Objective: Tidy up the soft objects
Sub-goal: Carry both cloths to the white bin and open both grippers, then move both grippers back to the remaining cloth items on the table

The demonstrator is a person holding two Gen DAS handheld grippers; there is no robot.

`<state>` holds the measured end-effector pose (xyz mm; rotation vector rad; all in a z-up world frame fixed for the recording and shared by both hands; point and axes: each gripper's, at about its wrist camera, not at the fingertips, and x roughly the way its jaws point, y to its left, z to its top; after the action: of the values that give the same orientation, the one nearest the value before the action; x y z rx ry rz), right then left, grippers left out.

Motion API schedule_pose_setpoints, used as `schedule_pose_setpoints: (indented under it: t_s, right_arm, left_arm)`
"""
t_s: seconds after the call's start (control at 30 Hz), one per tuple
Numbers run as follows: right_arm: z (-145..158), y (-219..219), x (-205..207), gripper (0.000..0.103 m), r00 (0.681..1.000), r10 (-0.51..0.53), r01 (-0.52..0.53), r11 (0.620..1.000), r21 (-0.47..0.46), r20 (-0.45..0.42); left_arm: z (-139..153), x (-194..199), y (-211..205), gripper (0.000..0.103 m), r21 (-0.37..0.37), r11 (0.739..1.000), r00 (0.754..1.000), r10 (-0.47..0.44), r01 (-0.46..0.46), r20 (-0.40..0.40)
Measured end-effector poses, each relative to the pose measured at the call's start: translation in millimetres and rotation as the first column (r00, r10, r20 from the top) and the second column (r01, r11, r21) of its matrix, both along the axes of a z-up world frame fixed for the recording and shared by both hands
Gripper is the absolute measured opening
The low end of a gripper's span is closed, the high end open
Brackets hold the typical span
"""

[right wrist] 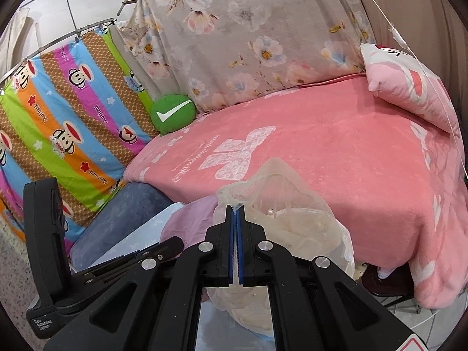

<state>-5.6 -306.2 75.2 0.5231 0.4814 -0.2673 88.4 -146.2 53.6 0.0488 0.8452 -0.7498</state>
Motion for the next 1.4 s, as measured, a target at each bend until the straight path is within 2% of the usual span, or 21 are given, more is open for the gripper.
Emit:
schedule_pose_setpoints:
  t_s: [0.13,0.2,0.23,0.27,0.3,0.37,0.5,1.03,1.4]
  right_arm:
    - [-3,-5,1,0.002,1.000,-0.010,0.010,1.000,-0.002,-0.008]
    - [-4,-7,3,0.008,1.000,-0.011,0.011,1.000,-0.004,-0.010]
    - [-5,-7,3,0.009,1.000,-0.020,0.020,1.000,-0.010,-0.008]
    - [-5,-7,3,0.010,1.000,-0.019,0.019,1.000,-0.014,-0.012]
    - [-6,-7,4,0.011,1.000,-0.016,0.016,1.000,-0.014,-0.013]
    - [-7,-6,6,0.015,1.000,-0.014,0.013,1.000,-0.016,-0.019]
    - [-9,0,7,0.025,1.000,-0.006,0.006,1.000,-0.015,-0.019]
    - [-15,51,15,0.032,0.993,0.098,-0.100,0.994,-0.032,-0.060]
    - [-23,91,24,0.043,0.982,0.161,-0.167,0.985,-0.051,-0.103]
  left_arm:
    - [-1,1,-9,0.005,-0.005,1.000,1.000,-0.007,0.007,-0.004]
    - [-2,2,-11,0.024,-0.002,1.000,1.000,-0.005,0.005,-0.009]
    - [-1,2,-10,0.050,0.001,1.000,1.000,0.013,-0.013,-0.002]
    - [1,1,-8,0.071,0.000,0.999,0.999,0.038,-0.038,0.014]
    - [4,-2,-5,0.075,-0.007,0.998,0.996,0.070,-0.070,0.046]
    - [5,-4,-2,0.076,0.000,0.997,0.994,0.081,-0.082,0.078]
    - [1,-1,5,0.076,0.027,0.994,0.991,0.107,-0.110,0.082]
    - [-13,5,55,0.076,0.037,0.973,0.973,0.228,-0.229,0.048]
    - [-24,9,100,0.076,0.046,0.949,0.950,0.311,-0.312,0.021]
